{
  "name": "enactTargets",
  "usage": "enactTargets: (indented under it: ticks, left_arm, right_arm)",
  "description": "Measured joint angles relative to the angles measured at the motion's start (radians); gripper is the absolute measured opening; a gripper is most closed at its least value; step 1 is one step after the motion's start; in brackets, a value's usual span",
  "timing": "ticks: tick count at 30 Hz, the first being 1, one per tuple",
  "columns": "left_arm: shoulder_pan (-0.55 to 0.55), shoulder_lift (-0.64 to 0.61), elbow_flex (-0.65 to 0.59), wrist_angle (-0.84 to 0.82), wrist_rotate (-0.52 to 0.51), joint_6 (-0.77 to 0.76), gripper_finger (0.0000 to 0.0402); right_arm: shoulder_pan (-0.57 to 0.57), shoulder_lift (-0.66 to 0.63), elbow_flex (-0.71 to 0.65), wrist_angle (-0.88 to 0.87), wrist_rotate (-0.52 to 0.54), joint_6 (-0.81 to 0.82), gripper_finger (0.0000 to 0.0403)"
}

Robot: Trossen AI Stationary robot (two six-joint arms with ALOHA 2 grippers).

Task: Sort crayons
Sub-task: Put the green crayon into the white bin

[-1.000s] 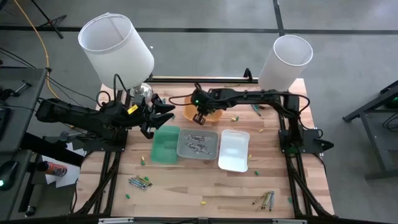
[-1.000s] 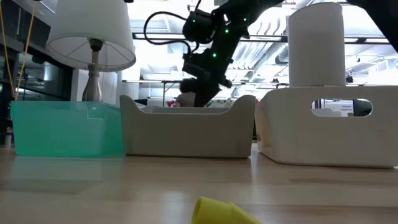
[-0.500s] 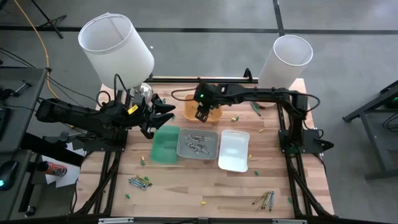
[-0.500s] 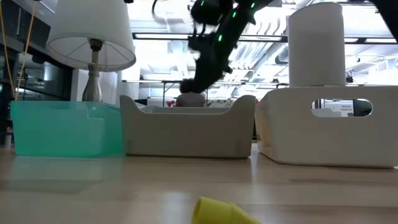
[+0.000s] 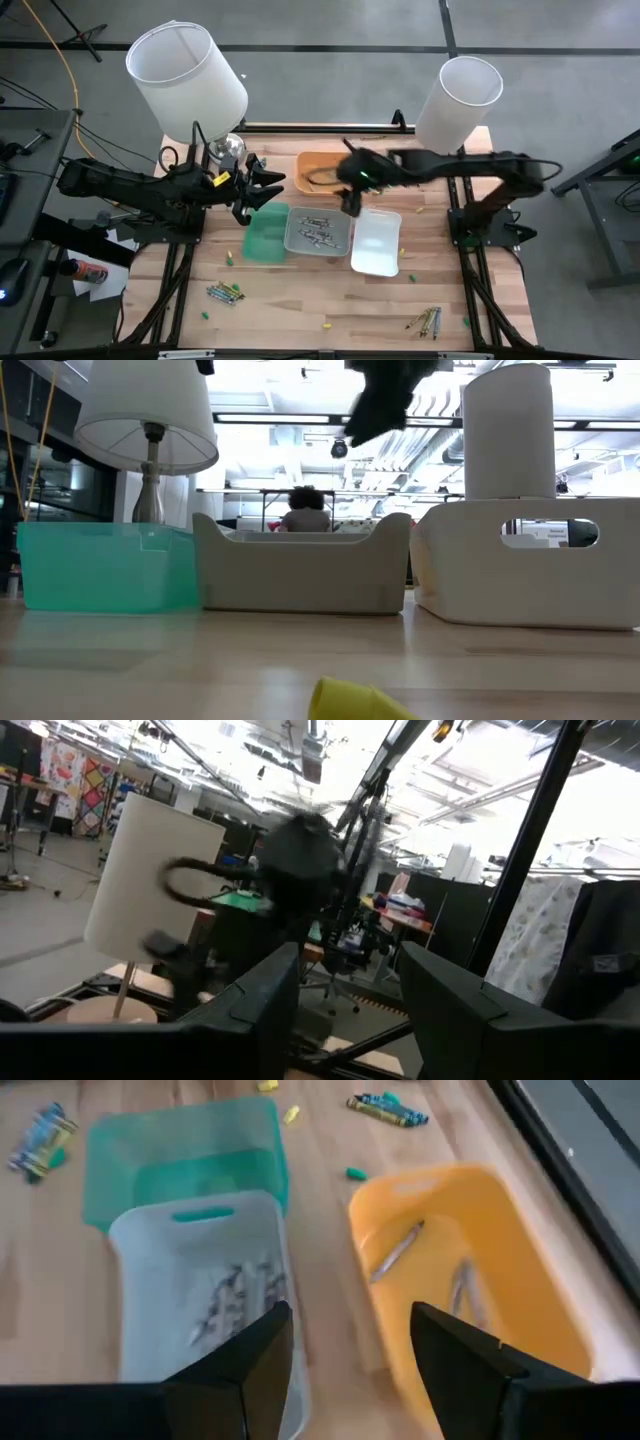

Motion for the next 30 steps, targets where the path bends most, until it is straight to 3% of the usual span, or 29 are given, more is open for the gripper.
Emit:
enactTargets:
  ticks: [6,12,16,30]
  left_arm:
    - [0.000,0.000,0.000,-0.014,-0.008,0.016,0.0161]
    - [0.000,0.000,0.000,-0.019,-0.011,0.032,0.0161]
    - [0.000,0.000,0.000,-0.023,-0.011,0.032,0.0161]
    - [0.000,0.000,0.000,-0.033,-0.011,0.025,0.0161]
  right_arm:
    - [0.096,-0.278,-0.385,0.355,0.025,0.271,0.0197]
    - [0.154,-0.391,-0.589,0.782,0.025,0.359,0.0197]
    - [0.163,-0.383,-0.614,0.879,0.025,0.335,0.0197]
    - [0.163,-0.381,-0.606,0.957,0.025,0.303,0.0197]
